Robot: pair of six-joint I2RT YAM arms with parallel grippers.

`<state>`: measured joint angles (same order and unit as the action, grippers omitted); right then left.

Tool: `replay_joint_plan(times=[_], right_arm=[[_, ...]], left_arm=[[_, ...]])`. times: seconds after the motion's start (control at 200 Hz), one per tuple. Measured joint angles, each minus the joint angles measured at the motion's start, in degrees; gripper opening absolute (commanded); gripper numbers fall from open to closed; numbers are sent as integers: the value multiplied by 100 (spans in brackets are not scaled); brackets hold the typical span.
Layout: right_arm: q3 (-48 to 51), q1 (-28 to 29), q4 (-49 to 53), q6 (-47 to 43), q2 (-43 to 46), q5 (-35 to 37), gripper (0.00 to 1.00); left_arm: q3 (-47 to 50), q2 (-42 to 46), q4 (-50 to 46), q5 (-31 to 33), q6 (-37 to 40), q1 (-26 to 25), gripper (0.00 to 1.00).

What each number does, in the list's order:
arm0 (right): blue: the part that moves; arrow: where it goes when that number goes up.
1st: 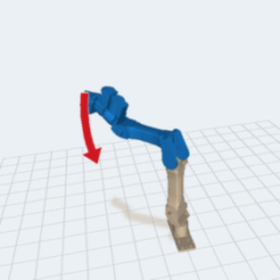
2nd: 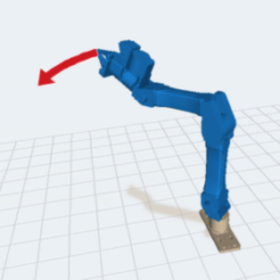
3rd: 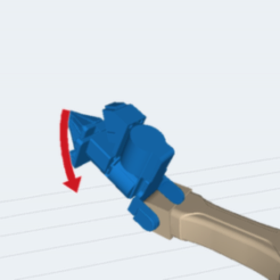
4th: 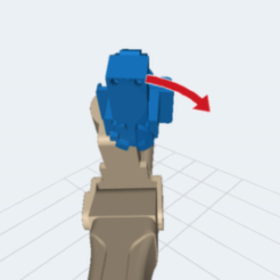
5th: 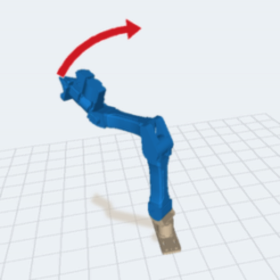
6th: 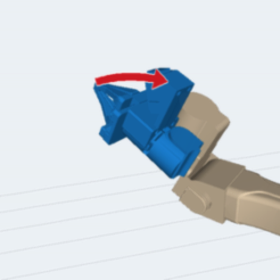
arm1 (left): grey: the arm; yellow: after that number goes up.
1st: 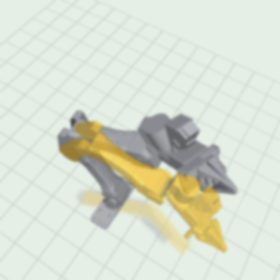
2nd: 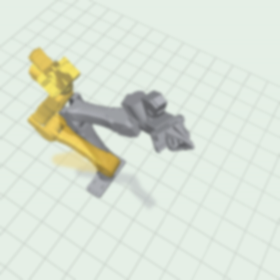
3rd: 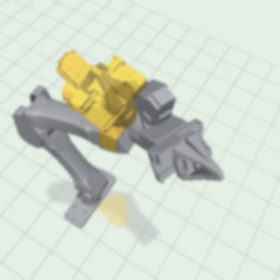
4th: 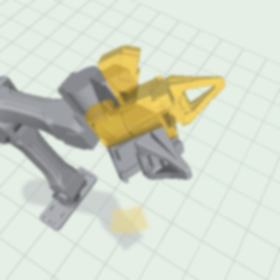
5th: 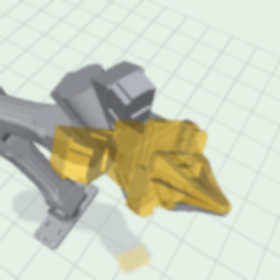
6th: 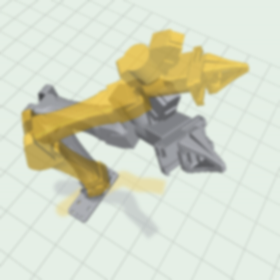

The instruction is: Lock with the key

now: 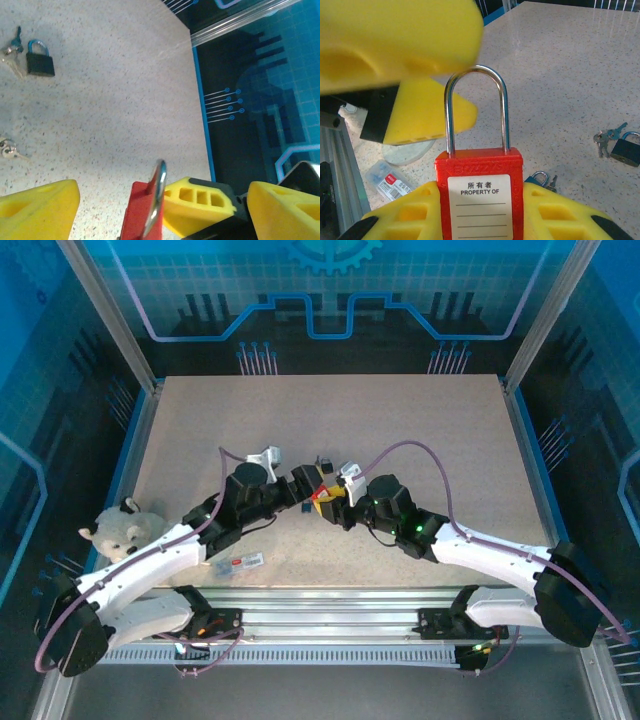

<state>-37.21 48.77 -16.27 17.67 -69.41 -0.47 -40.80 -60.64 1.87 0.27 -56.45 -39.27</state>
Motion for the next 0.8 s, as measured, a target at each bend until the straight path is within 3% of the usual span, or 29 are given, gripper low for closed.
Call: replay_joint_plan(times=[0.801], right_arm=[[-114, 79, 127, -83, -46, 20, 0]], left_arm=[[-192, -494, -461, -638, 131, 0, 47]])
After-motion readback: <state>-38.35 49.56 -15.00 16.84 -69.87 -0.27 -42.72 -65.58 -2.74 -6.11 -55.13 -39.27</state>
